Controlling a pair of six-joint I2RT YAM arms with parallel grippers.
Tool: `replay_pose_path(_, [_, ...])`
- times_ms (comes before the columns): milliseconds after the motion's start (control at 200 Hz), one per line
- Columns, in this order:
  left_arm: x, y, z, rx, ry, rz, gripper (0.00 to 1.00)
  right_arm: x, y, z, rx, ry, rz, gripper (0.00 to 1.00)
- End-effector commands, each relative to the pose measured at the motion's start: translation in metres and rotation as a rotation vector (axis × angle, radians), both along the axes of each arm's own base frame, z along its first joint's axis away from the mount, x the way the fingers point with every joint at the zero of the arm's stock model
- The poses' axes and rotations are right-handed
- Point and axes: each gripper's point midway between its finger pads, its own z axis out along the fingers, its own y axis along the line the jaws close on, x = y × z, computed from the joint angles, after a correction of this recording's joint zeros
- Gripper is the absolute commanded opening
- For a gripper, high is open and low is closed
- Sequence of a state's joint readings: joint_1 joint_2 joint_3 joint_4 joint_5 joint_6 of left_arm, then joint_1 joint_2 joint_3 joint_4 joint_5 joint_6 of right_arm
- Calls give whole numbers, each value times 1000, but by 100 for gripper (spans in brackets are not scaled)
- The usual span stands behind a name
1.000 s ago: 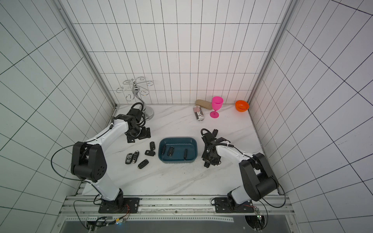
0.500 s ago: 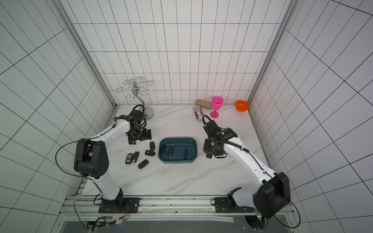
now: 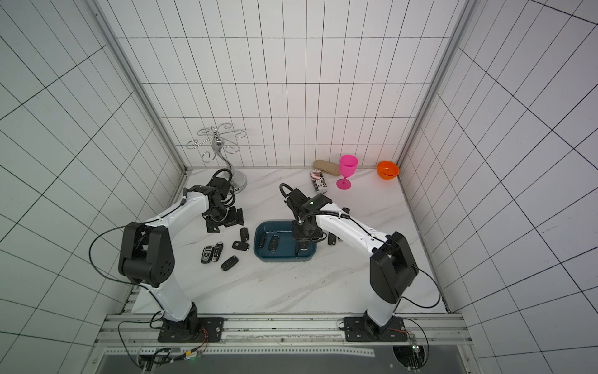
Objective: Place the car key into the storage box
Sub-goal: Place the car key in the storage box.
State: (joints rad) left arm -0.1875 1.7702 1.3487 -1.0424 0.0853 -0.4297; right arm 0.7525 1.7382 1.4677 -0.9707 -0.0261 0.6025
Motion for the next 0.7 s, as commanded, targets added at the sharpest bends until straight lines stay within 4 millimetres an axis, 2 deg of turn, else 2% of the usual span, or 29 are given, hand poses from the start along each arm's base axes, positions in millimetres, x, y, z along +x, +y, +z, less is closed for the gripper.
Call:
replay_pose_path(0, [3,1,-4,-10,-4,11,98,13,30,9,51,-43,51,20])
replay_pose_path(310, [4,1,-2,-27,-10,16,98,24,56,-28,55,-1,79,20])
replay_pose_path(485, [4,2,-1,-35,-12,19,98,35,67,-41,65,-12,89,20])
replay_pose_path(695, [4,1,-3,-42,-4,21,98,39,73,-58,40,19,87,20])
